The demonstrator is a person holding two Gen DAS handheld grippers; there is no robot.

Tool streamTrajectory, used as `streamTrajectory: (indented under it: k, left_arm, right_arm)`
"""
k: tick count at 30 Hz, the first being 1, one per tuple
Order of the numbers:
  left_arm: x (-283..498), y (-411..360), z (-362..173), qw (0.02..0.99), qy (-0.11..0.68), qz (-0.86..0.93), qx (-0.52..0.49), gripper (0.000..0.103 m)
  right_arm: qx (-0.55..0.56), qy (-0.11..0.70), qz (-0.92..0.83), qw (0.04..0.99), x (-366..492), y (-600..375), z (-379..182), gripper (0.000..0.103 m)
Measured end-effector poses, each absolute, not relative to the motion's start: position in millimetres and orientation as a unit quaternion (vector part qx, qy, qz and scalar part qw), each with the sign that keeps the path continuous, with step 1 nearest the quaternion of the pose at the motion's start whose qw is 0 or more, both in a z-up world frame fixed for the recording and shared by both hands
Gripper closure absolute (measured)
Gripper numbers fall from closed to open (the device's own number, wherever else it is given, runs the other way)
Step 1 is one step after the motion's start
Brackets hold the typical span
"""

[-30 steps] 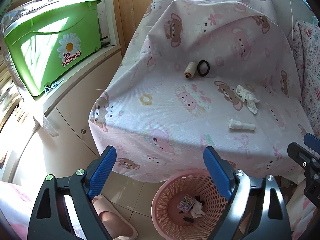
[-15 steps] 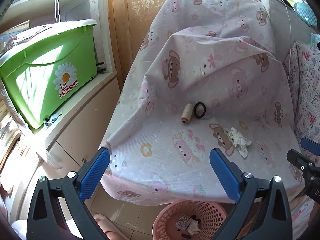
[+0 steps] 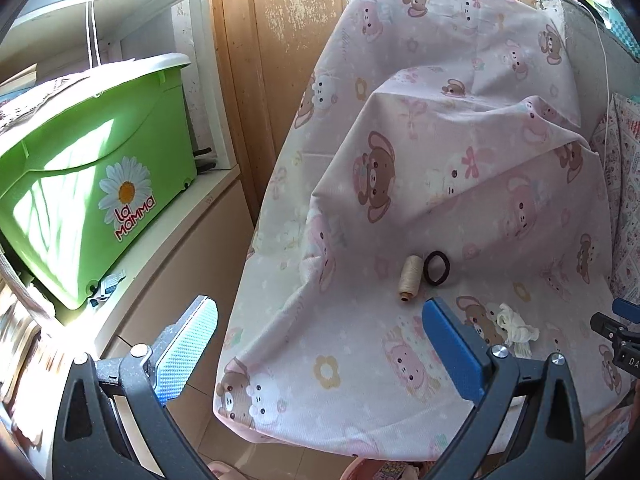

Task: Collect trash
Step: 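Reach the right tool to the second white tissue and close on it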

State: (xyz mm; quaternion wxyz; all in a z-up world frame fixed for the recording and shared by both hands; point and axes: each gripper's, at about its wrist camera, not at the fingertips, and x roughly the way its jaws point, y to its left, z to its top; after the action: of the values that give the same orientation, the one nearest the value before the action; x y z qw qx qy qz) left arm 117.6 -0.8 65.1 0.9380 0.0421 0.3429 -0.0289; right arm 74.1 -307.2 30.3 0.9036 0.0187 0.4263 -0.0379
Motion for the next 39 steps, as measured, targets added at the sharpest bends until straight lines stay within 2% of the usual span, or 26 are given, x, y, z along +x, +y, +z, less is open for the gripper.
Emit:
streamTrajectory:
  k: [9,17,20,28,34,38,39]
  left_arm:
    - [128,-10,35,0.929,0.363,-0.056,0.041,0.001]
    - [129,-17,26,0.915,0.394,-0.077,0.025,0.004]
    - [119,-35,23,0.914,0.387,-0.081,0.087,0.013]
    - [125,-43,13,0.91,0.399,-0.076,0.088,0.015]
    - [134,-42,6,0.906,0.41,-0.074,0.073,0.015]
    - [134,-41,8,0.91,0.404,-0.069,0.067,0.015]
    - [135,-40,9,0.909,0.405,-0.07,0.063,0.015]
  right_arm:
    - [-0.017,0.416,-0.021,0.909,85,-285,17,0.038]
    - [0.017,0.395,0.011,0.918,99,-273,24,0.038]
    - [0.01,0.403,0.047,0.914,101,-262,24,0.038]
    - [0.01,0.443,0.064,0.894,117,-242,4,0.039]
    - [0.012,0.45,0.048,0.892,129,-239,-6,0.043]
    - [0.008,0.463,0.042,0.885,136,-237,-15,0.062]
    - [0.003,0.464,0.039,0.885,136,-236,-17,0.063]
